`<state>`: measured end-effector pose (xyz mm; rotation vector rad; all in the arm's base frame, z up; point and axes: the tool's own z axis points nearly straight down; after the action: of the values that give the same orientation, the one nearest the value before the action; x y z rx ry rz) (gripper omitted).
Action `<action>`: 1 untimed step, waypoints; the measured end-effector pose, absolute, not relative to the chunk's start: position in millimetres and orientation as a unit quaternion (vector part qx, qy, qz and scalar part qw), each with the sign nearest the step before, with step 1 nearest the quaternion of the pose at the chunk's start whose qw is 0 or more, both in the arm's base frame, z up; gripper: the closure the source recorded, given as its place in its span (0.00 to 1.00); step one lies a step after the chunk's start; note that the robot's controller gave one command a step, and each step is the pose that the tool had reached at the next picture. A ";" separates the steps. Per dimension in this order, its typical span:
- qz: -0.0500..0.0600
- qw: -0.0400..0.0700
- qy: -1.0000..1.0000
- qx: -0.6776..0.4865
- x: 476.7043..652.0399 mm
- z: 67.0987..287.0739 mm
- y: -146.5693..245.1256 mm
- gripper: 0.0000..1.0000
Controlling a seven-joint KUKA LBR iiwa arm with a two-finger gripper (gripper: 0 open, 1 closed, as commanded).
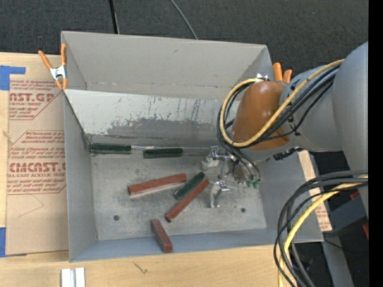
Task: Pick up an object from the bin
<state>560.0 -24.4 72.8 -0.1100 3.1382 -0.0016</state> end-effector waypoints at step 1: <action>-0.001 0.007 0.999 -0.035 563.6 76.2 -23.6 1.00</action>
Offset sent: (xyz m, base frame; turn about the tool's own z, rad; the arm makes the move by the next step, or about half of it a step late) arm 0.0000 0.0000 0.0000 0.0000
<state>563.6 -23.6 76.2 -0.1110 3.1266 -0.0023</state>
